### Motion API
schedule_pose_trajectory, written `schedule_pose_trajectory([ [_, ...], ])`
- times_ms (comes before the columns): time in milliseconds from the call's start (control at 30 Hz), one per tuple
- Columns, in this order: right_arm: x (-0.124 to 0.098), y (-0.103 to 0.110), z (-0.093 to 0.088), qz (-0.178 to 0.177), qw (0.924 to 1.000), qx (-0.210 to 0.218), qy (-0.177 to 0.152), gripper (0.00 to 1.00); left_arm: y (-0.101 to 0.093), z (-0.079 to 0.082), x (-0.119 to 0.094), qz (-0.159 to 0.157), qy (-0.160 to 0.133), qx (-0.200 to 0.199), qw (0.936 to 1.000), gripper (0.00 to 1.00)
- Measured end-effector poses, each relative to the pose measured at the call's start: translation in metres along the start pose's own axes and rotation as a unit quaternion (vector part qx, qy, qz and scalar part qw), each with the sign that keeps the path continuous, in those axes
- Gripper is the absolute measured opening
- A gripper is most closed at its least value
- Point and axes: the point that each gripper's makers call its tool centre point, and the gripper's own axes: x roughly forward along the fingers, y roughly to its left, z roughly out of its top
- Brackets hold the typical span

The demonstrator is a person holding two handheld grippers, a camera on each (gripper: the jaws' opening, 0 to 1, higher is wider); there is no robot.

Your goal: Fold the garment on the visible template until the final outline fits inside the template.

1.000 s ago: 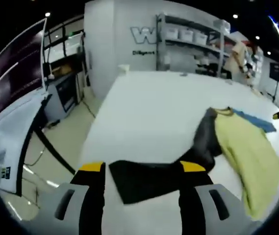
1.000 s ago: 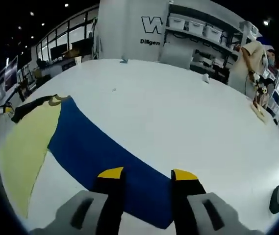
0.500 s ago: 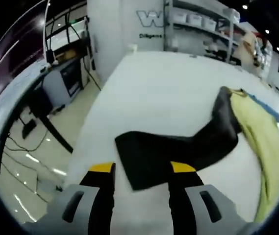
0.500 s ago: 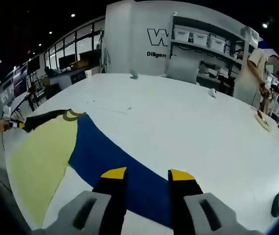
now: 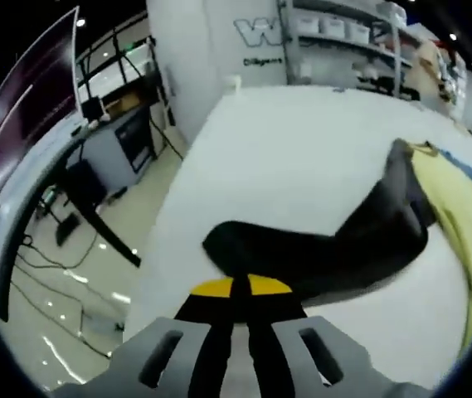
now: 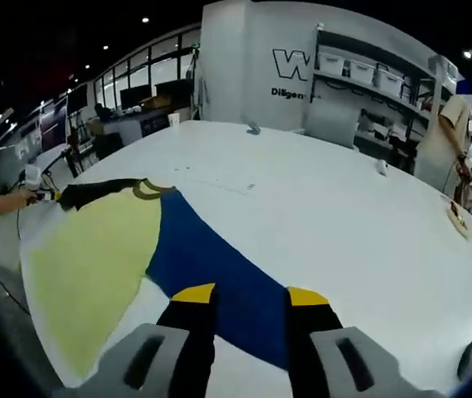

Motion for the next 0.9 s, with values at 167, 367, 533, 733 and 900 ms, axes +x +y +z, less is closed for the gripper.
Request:
schedule_pose_trajectory([
  [167,-0.005,0.026,0.004,0.023,0.9992,-0.032,0.003,0.28,0.002,0.004,0.001,0.018,0.006,0.042,0.9989,0.0],
  [367,-0.007,0.063,0.003,0.05,0.9979,-0.042,0.003,0.29,0.059,0.021,0.028,0.067,0.063,0.163,0.9824,0.0],
  [533,-0.005,0.071,-0.01,0.053,0.9978,-0.035,0.018,0.3,0.081,0.031,0.035,0.092,0.071,0.198,0.9733,0.01],
  [733,-0.007,0.08,-0.023,0.059,0.9976,-0.026,0.026,0.3,0.072,0.035,0.026,0.097,0.069,0.184,0.9757,0.32],
  [900,-0.003,0.083,-0.027,0.059,0.9978,-0.018,0.026,0.34,0.019,0.055,0.008,0.01,0.002,0.194,0.981,0.6],
])
